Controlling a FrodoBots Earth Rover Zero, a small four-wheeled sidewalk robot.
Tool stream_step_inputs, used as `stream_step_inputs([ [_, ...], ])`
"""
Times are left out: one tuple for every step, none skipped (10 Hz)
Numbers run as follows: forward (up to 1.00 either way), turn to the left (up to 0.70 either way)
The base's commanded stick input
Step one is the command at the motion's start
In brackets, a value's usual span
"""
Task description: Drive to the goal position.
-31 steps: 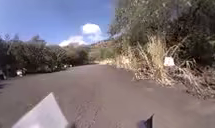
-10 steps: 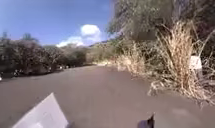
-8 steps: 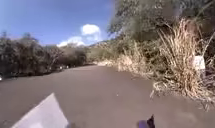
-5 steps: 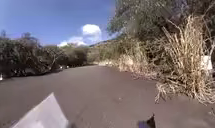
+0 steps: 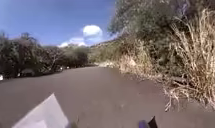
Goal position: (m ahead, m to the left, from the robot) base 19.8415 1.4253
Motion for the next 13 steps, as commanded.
stream_step_inputs([
  [0.5, 0.0],
  [0.5, 0.0],
  [0.5, 0.0],
  [0.5, 0.0],
  [0.5, 0.0],
  [0.5, 0.0],
  [0.5, 0.0],
  [0.5, 0.0],
  [0.5, 0.0],
  [0.5, 0.0],
  [0.5, 0.0],
  [0.5, 0.0],
  [0.5, 0.0],
])
